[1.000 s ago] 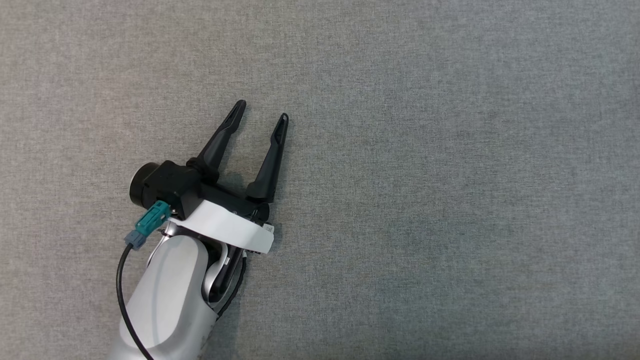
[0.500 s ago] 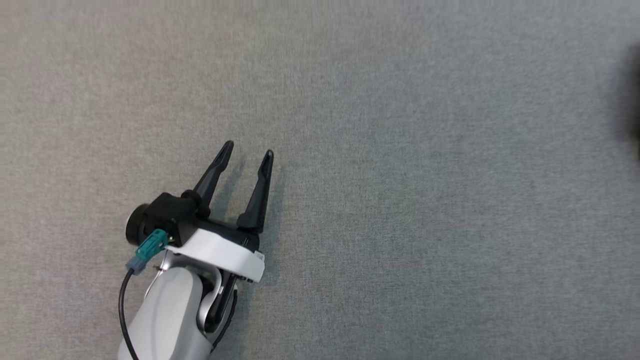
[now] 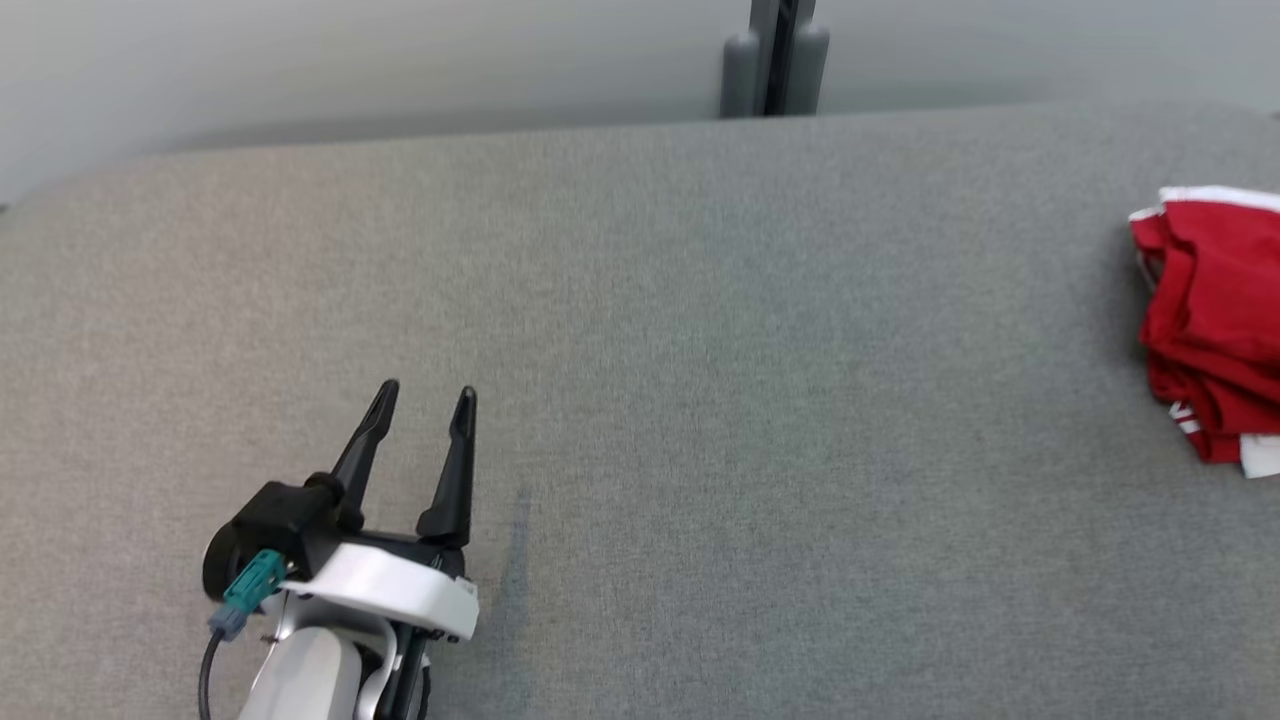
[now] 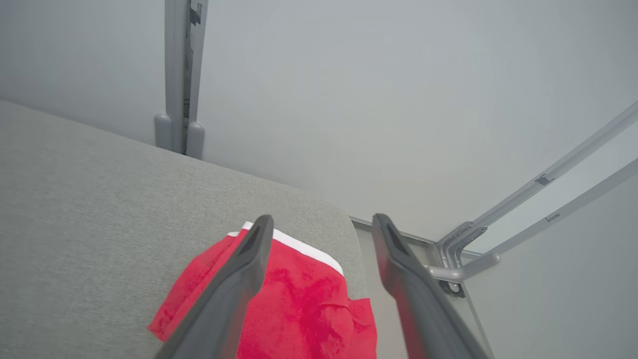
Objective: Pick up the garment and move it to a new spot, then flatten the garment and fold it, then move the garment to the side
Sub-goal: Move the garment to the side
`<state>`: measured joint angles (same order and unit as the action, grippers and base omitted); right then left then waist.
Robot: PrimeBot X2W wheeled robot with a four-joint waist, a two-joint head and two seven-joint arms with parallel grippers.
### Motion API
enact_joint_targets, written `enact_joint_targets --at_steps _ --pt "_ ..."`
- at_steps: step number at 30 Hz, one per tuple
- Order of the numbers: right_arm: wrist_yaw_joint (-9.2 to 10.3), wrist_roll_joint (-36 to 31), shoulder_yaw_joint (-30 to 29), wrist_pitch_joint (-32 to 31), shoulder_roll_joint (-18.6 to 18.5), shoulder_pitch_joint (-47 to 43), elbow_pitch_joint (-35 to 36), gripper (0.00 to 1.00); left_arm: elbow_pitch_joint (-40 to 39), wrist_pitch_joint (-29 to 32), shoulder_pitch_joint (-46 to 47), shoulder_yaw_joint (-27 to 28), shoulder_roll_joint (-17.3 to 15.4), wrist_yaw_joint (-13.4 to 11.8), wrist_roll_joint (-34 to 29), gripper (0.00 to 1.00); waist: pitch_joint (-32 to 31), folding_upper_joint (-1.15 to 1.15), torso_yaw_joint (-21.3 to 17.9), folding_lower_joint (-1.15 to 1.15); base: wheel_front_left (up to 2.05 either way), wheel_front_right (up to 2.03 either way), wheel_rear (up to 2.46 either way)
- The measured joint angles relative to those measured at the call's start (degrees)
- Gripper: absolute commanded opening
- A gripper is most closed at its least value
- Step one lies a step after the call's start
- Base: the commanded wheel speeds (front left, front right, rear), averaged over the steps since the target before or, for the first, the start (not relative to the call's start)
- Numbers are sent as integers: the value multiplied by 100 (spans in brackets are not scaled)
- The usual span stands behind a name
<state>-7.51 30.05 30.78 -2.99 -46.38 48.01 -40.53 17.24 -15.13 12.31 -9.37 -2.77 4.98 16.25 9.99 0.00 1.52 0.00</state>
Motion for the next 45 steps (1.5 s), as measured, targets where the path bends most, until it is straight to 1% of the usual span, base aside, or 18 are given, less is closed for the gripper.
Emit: enact_joint_targets --at_steps 3,7,9,10,14,19,21,23,25,27,32,35,37,40,45 --pt "0 250 -244 403 495 -255 179 100 -55 0 -169 144 -1 -1 -62 100 -273 0 -17 0 0 0 0" --pt "0 98 -536 1015 877 -629 524 100 -158 0 -375 257 0 -9 -99 100 -583 0 -13 0 0 0 0" --pt "0 -1 -776 1308 1163 -878 706 100 -227 0 -455 299 0 -12 -121 100 -703 0 6 0 0 0 0" --pt "0 -1 -776 1308 1163 -878 706 100 -227 0 -455 299 0 -12 -121 100 -703 0 6 0 0 0 0" --pt "0 -399 -1232 1608 1762 -1432 1155 100 -322 0 -642 381 -2 -37 -163 100 -886 0 63 0 0 0 0" --pt "0 -1028 -1792 1738 2548 -2253 1855 100 -450 0 -844 444 -2 -66 -174 100 -1047 0 132 0 0 0 0" --pt "0 -1323 -1952 1766 2850 -2598 2109 100 -490 0 -908 452 -1 -77 -174 100 -1091 0 160 0 0 0 0" --pt "0 -1464 -2114 1770 3186 -2936 2323 100 -528 0 -978 467 -1 -110 -171 100 -1131 0 181 0 0 0 0" --pt "0 -1689 -2148 1773 3457 -3239 2449 100 -523 0 -1050 479 -2 -180 -153 100 -1163 0 196 0 0 0 0" --pt "0 -1916 -2106 1773 3630 -3471 2496 100 -541 1 -1112 455 -4 -236 -352 100 -1187 0 207 0 0 0 0" --pt "0 -2226 -2242 1788 4001 -3785 2606 100 -683 0 -1195 399 -7 -321 -412 100 -1214 0 233 0 0 0 0" --pt "0 -2420 -2328 1790 4107 -3968 2648 100 -668 0 -1226 375 1 -387 -207 100 -1207 0 242 0 0 0 0" --pt "0 -2458 -2477 1791 4194 -4023 2693 100 -670 0 -1224 361 -7 -399 -225 100 -1196 0 244 0 0 0 0" --pt "0 -2480 -2554 1792 4267 -4083 2767 100 -675 0 -1223 342 -1 -402 -255 100 -1182 0 241 0 0 0 0" --pt "1 -2505 -2699 1792 4325 -4167 2713 100 -626 0 -1223 343 -2 -377 -308 100 -1172 0 226 0 0 0 0"
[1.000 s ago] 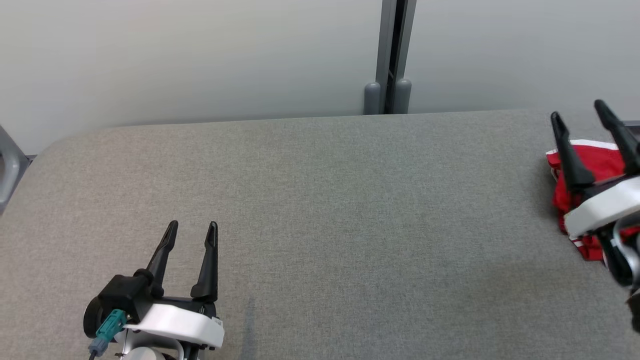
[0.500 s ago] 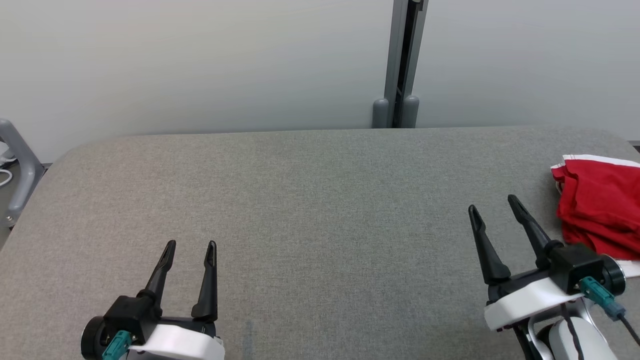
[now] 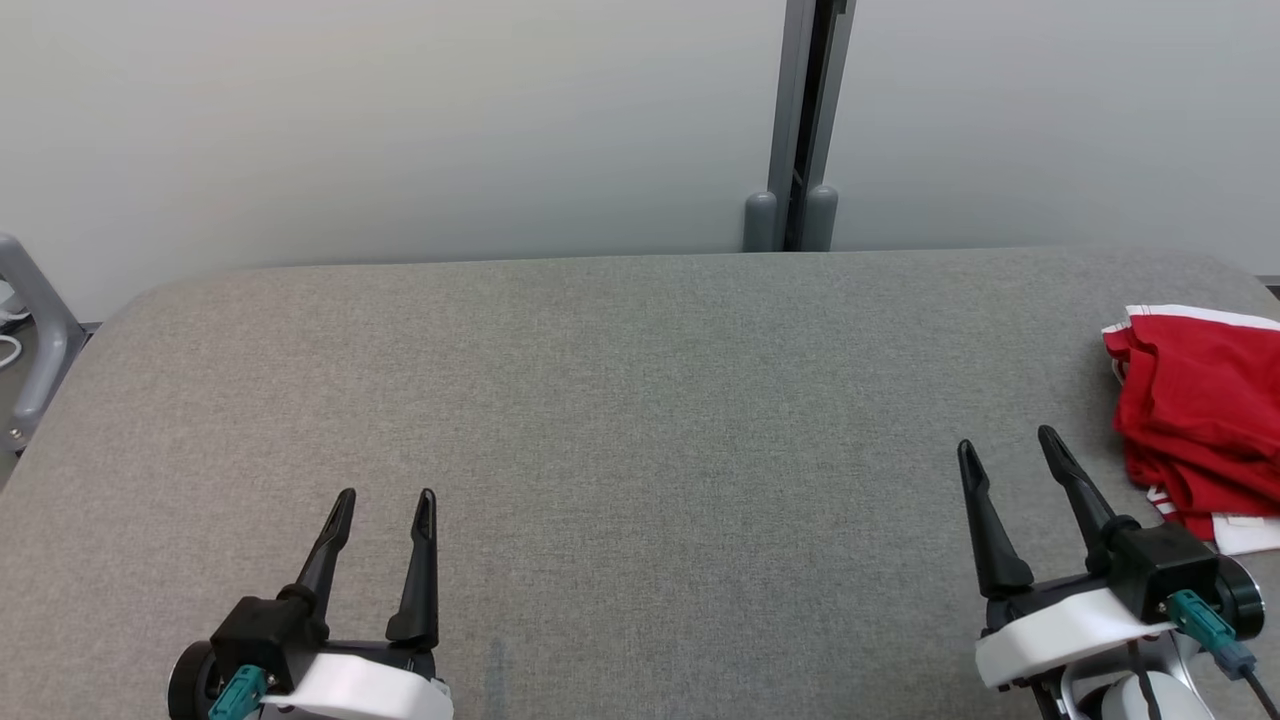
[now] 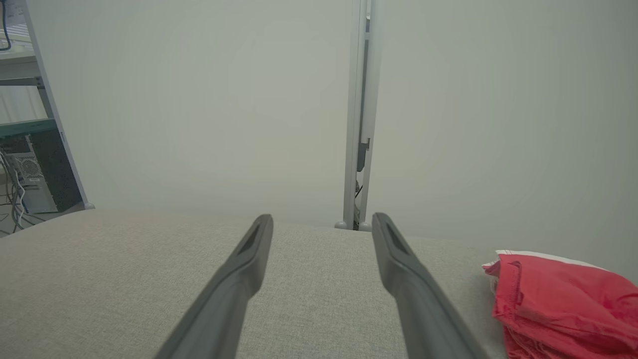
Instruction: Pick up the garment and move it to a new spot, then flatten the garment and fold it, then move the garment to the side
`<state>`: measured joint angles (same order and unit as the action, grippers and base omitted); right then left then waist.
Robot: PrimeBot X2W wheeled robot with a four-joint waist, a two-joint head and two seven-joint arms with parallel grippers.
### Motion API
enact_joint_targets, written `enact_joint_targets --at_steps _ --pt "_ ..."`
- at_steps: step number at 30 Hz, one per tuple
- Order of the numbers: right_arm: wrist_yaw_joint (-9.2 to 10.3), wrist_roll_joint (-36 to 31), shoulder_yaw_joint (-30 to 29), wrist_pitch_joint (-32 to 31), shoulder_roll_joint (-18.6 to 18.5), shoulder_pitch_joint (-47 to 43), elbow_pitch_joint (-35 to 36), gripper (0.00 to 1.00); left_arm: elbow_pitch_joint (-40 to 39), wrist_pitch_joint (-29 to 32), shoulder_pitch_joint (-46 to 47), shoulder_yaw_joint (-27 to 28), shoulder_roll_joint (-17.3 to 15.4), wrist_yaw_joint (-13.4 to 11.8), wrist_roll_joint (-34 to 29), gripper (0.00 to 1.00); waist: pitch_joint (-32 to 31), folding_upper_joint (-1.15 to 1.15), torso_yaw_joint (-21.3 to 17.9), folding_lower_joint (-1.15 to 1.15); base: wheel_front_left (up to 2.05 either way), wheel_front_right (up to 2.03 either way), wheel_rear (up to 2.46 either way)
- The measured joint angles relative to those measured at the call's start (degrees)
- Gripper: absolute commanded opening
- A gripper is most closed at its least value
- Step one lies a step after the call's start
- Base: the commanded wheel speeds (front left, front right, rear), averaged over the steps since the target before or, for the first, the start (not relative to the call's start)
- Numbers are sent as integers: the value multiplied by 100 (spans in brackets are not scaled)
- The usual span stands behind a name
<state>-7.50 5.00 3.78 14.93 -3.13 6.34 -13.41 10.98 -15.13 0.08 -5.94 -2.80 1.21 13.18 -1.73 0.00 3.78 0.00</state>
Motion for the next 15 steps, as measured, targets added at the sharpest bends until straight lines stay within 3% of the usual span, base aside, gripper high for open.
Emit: enact_joint_targets --at_steps 15 --pt "-1 111 -83 0 29 -15 -35 100 227 0 -51 7 1 132 155 100 53 0 -63 0 0 0 0"
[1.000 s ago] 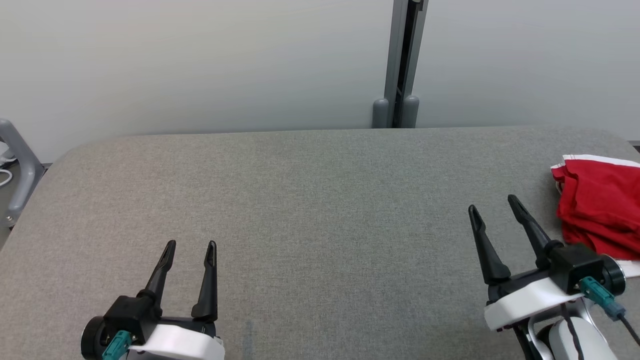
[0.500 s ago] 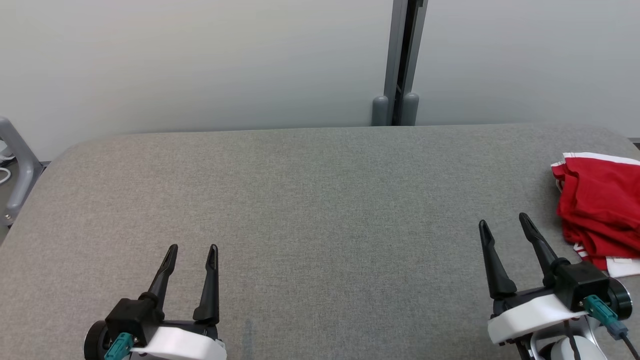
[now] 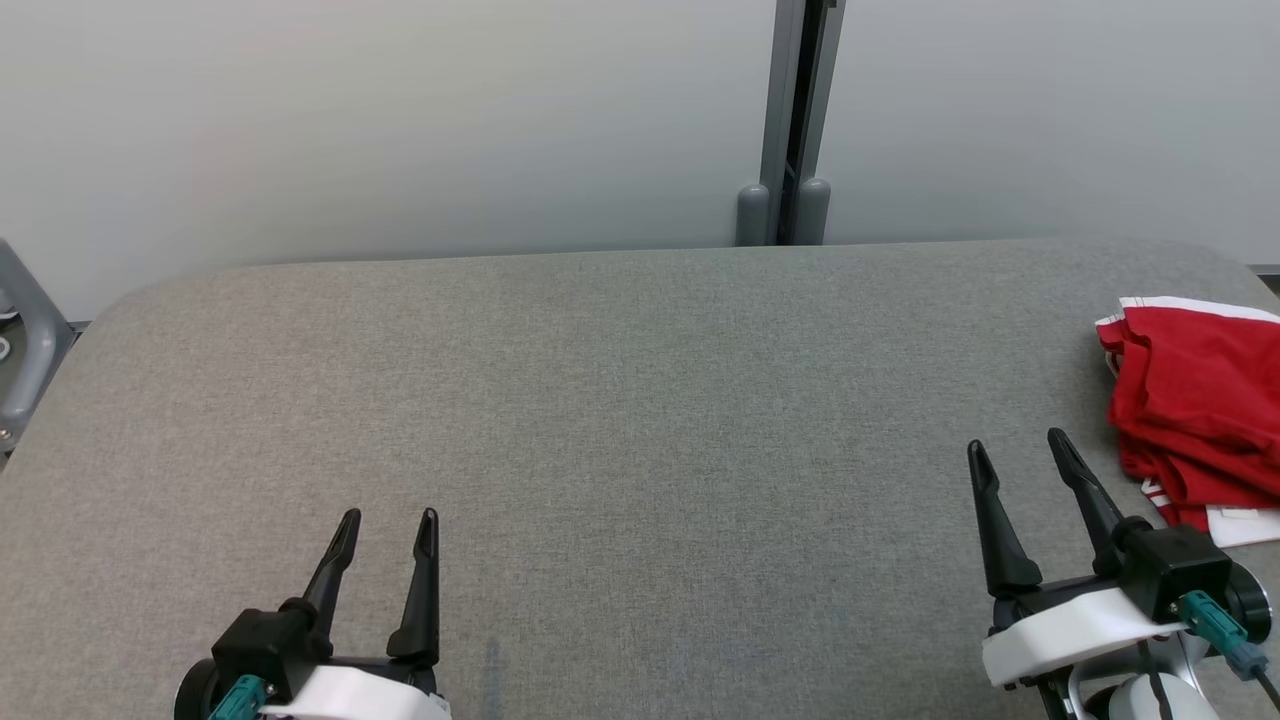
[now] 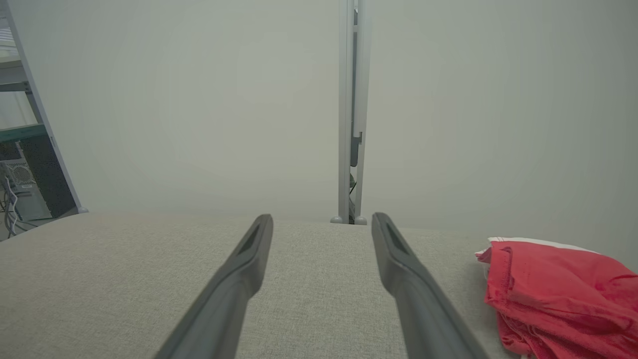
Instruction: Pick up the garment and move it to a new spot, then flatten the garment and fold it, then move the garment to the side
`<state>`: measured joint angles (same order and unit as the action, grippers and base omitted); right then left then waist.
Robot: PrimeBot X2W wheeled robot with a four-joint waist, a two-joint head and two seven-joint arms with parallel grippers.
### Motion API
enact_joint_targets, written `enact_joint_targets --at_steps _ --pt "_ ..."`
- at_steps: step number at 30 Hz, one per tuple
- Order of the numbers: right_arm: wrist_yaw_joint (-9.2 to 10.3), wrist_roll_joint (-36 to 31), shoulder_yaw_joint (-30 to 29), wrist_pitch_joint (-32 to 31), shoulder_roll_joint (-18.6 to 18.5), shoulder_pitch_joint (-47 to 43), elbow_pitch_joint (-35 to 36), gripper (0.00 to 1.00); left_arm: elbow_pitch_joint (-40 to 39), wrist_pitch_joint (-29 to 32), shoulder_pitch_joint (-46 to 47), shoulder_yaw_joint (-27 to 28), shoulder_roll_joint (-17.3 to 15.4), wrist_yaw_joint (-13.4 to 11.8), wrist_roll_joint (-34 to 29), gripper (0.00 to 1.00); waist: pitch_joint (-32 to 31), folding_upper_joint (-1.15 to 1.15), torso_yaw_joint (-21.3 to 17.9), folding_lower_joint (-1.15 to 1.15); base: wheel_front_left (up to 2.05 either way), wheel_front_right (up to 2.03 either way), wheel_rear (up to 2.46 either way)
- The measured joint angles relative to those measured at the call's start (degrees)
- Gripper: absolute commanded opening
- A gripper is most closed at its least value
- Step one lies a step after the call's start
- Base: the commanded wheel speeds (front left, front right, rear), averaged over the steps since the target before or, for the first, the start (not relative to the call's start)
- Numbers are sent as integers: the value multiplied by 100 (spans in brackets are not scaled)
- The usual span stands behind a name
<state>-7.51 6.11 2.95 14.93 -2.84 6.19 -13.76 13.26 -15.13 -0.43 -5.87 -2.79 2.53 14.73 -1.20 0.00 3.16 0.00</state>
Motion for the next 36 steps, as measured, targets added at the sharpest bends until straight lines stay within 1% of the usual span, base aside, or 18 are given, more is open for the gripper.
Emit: enact_joint_targets --at_steps 10,17,27,36 --pt "1 -29 35 0 2 2 -8 100 -9 0 2 29 -1 2 66 100 5 0 -27 0 0 0 0" --pt "1 -56 54 0 2 3 -2 100 48 0 5 40 -1 62 147 100 3 0 -40 0 0 0 0" --pt "1 -34 119 0 2 3 -1 100 57 0 6 42 0 58 334 100 -17 0 -29 0 0 0 0" --pt "0 -9 136 0 2 3 -13 100 121 0 8 41 0 60 346 100 -18 0 6 0 0 0 0"
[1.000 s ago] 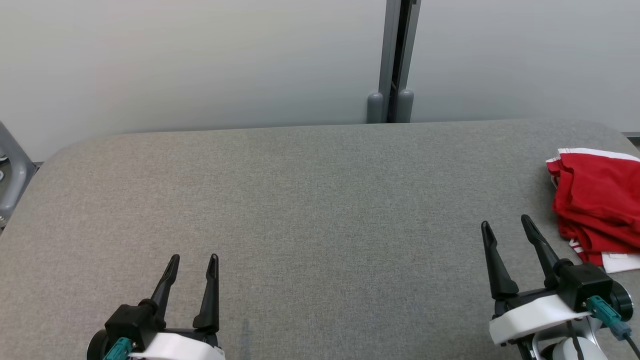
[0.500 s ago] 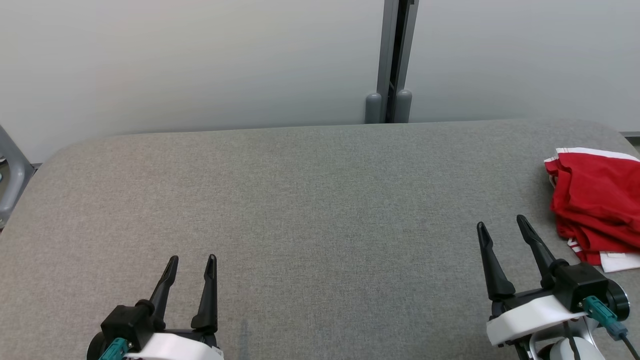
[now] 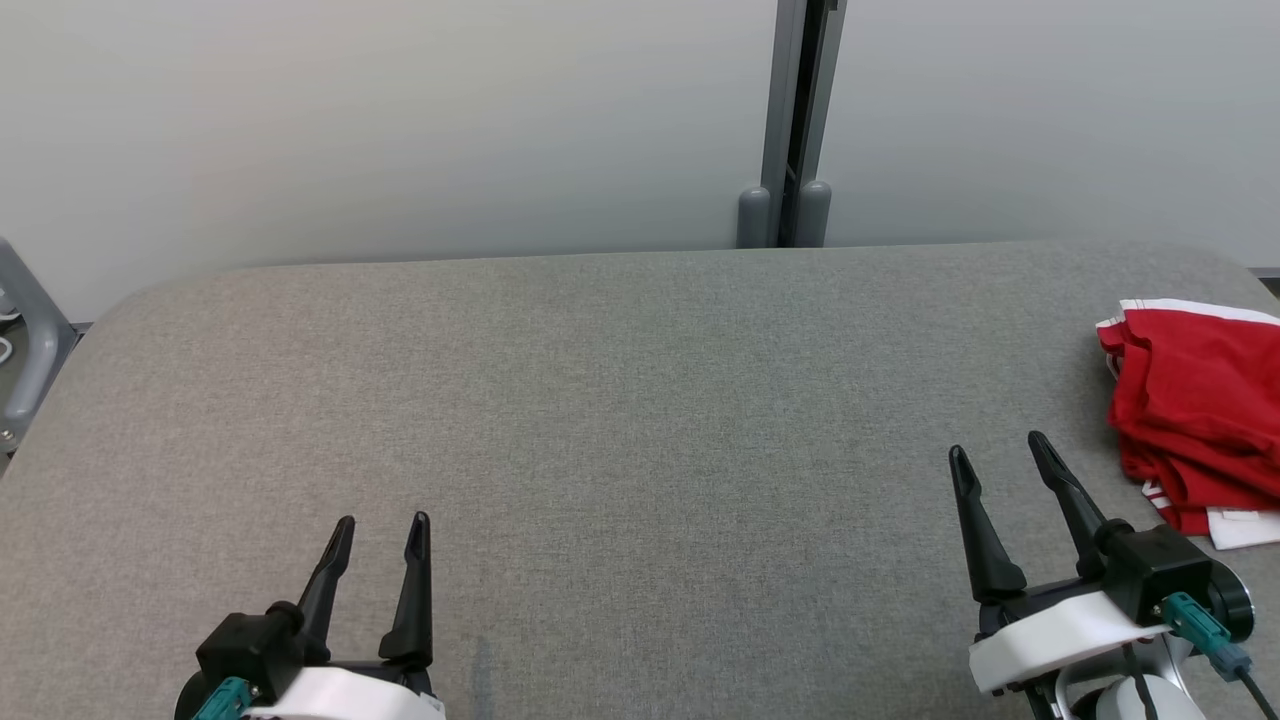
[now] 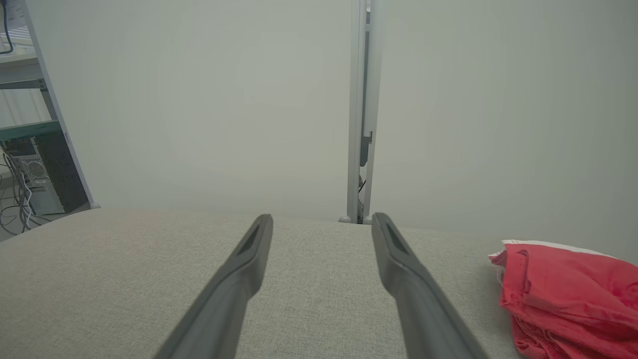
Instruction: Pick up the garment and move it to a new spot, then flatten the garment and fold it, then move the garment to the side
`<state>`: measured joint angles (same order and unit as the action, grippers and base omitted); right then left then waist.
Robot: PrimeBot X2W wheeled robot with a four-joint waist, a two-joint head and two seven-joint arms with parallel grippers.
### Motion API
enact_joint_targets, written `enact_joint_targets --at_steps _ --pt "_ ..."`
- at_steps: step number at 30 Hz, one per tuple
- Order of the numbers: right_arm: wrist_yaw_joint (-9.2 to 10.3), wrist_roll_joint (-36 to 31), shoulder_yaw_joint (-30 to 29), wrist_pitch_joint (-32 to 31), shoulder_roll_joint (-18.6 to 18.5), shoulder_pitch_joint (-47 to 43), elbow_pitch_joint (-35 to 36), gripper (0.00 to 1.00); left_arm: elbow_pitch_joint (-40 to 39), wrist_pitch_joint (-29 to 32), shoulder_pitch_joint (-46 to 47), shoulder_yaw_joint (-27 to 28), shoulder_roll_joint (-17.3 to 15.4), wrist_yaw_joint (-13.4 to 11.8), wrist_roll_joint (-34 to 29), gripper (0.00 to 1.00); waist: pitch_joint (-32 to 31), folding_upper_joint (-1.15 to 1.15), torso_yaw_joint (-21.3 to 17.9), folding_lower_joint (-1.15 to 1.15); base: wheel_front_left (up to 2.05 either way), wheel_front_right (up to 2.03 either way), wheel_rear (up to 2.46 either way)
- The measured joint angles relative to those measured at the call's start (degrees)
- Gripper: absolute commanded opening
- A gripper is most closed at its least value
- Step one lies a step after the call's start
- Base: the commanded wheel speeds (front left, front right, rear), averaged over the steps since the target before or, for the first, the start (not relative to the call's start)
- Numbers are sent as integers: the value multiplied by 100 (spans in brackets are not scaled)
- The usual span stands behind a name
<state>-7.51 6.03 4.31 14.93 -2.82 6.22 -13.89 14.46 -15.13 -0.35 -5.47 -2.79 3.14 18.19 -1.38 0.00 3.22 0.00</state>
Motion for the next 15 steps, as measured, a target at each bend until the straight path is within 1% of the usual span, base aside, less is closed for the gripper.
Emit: enact_joint_targets --at_steps 3,4,9,15 --pt "1 0 4 0 0 1 -3 100 0 0 10 9 0 2 91 100 3 0 10 0 0 0 0" --pt "1 0 7 0 0 1 -5 0 3 0 13 9 -1 15 148 0 3 0 12 0 0 0 0" --pt "0 58 1 -68 62 -241 -266 0 274 40 -216 -22 40 15 202 0 4 0 11 0 0 0 0" --pt "0 725 -172 -307 64 -242 -296 0 286 151 -202 -11 41 35 782 0 11 0 -5 0 0 0 0"
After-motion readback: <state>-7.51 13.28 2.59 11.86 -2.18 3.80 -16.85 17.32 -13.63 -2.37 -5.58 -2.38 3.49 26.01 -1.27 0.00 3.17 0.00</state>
